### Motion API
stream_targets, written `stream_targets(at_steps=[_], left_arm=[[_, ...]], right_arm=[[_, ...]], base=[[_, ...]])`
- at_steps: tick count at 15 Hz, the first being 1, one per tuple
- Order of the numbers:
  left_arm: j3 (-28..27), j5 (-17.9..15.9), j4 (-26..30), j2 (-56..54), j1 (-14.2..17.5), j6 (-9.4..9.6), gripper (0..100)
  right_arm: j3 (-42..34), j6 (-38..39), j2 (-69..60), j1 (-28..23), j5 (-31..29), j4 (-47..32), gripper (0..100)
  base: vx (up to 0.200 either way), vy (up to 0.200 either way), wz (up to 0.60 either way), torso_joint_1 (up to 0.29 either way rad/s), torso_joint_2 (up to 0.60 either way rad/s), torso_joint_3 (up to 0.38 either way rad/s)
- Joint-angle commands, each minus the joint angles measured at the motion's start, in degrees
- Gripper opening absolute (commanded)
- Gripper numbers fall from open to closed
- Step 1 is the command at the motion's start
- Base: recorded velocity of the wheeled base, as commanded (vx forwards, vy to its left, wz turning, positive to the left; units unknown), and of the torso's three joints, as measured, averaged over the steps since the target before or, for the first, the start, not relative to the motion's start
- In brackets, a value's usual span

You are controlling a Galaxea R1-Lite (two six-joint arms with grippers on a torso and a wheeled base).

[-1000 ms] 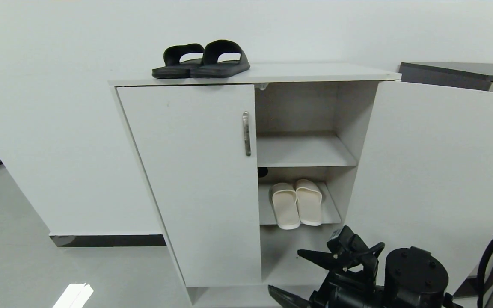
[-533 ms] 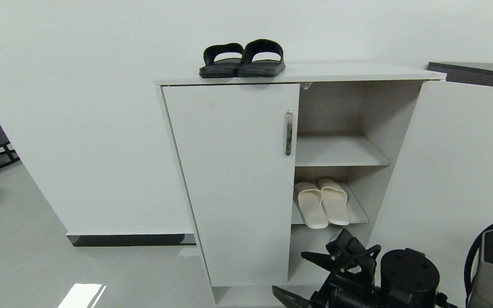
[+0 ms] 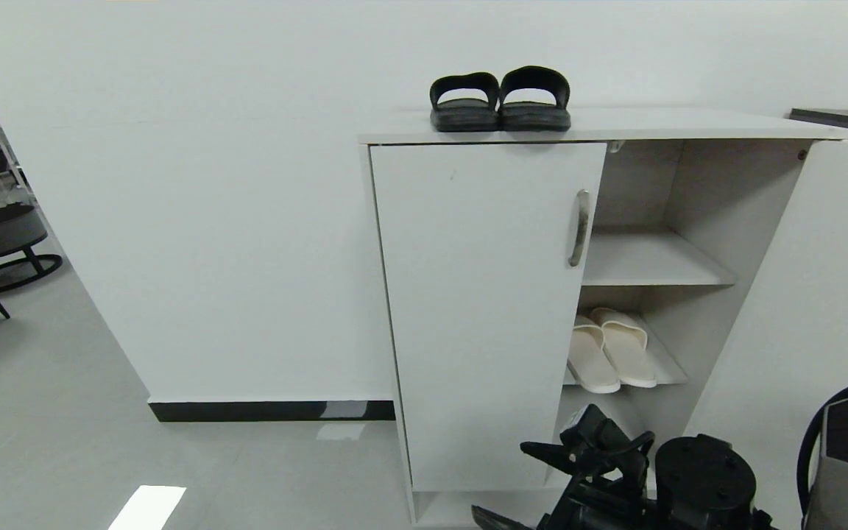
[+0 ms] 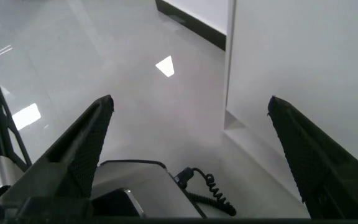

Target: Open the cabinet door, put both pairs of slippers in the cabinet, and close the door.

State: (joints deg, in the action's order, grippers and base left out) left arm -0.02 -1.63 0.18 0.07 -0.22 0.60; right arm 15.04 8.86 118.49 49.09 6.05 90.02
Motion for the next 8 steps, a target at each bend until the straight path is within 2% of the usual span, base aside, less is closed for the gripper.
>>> stream_targets(at_steps=[1, 8], left_arm=[[0.0, 0.0, 0.0, 0.1, 0.0, 0.02, 0], [0.0, 0.0, 0.0, 0.0, 0.0, -0.07, 0]], right_arm=[[0.0, 0.0, 0.2, 0.0, 0.0, 0.0, 100], [0.0, 0.2, 0.2, 0.0, 0.2, 0.0, 100]], base=[[0.0, 0.0, 0.0, 0.0, 0.0, 0.0], [0.0, 0.0, 0.0, 0.0, 0.0, 0.0]])
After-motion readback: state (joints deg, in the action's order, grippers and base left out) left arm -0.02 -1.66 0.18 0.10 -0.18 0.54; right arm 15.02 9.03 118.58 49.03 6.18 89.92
